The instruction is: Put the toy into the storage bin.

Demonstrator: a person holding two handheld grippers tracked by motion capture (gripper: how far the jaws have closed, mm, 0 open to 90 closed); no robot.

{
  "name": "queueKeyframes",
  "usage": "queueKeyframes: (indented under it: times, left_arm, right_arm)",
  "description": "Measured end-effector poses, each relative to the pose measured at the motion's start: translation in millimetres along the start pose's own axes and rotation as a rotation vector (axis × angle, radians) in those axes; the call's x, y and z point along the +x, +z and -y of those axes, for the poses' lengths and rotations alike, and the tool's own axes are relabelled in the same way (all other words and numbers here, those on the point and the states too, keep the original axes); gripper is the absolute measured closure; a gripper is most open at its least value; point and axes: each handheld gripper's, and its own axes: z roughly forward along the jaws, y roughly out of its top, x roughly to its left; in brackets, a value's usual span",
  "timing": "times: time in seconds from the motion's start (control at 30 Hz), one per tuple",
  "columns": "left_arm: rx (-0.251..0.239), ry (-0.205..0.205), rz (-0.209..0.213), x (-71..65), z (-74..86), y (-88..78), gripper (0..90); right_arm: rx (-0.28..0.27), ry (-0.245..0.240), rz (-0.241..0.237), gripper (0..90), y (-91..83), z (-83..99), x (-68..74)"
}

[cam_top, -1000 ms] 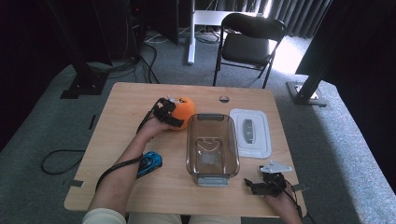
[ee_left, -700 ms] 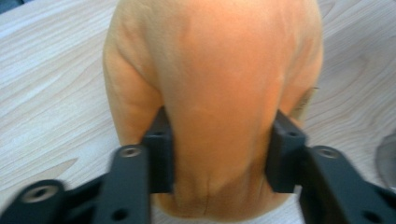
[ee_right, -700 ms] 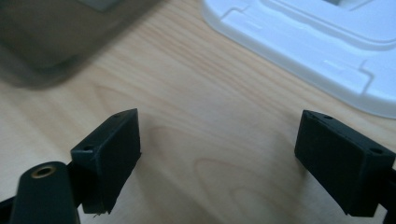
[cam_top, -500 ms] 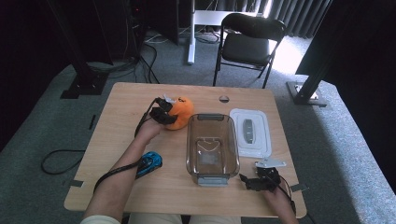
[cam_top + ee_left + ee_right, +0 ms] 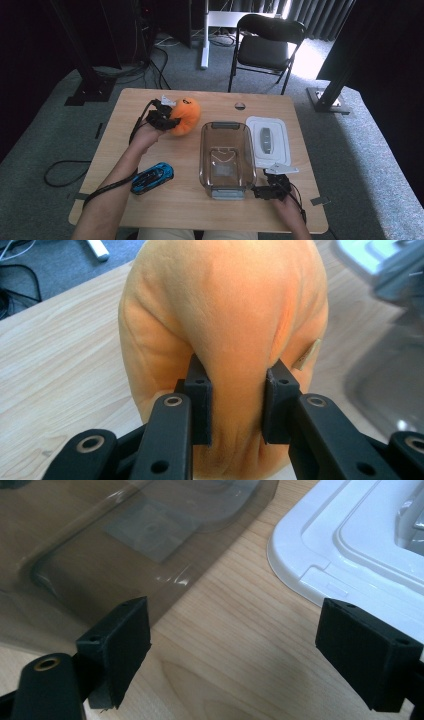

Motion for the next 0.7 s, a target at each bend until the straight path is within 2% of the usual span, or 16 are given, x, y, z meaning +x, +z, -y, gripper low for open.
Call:
queueKeyframes:
  times: [0.03, 0.07, 0.17, 0.2, 0.3, 0.33, 0.47, 0.7]
  left_arm:
    - [-0.005, 0.007, -0.012, -0.7, -1.4, -9.8, 72.0]
    - [-0.005, 0.007, -0.012, -0.7, -1.4, -9.8, 72.0]
    - [-0.014, -0.001, -0.025, 2.9, -5.7, -26.4, 72.1]
    - [-0.014, -0.001, -0.025, 2.9, -5.7, -26.4, 72.0]
    - [-0.034, -0.001, -0.005, 4.4, -12.5, -45.1, 72.0]
    - [-0.034, -0.001, -0.005, 4.4, -12.5, -45.1, 72.1]
    - [-0.054, 0.023, 0.010, -3.6, -22.4, -64.8, 72.0]
    - [-0.066, 0.038, 0.058, -19.0, -28.9, -74.8, 72.0]
  right_arm:
    - [-0.001, 0.002, 0.001, 14.1, 1.0, -0.7, 0.4]
    - [-0.001, 0.002, 0.001, 14.1, 1.0, -0.7, 0.4]
    - [-0.004, 0.006, -0.002, 14.1, 2.3, -2.4, 3.3]
    - [-0.004, 0.006, -0.002, 14.1, 2.3, -2.4, 3.3]
    - [-0.010, 0.003, -0.004, 14.1, 4.3, -4.5, 7.2]
    - [-0.013, 0.004, -0.004, 14.0, 4.8, -4.9, 7.6]
    - [-0.022, 0.012, -0.018, 14.1, 8.1, -7.1, 10.5]
    - [-0.026, 0.009, -0.049, 13.9, 15.1, -10.3, 21.3]
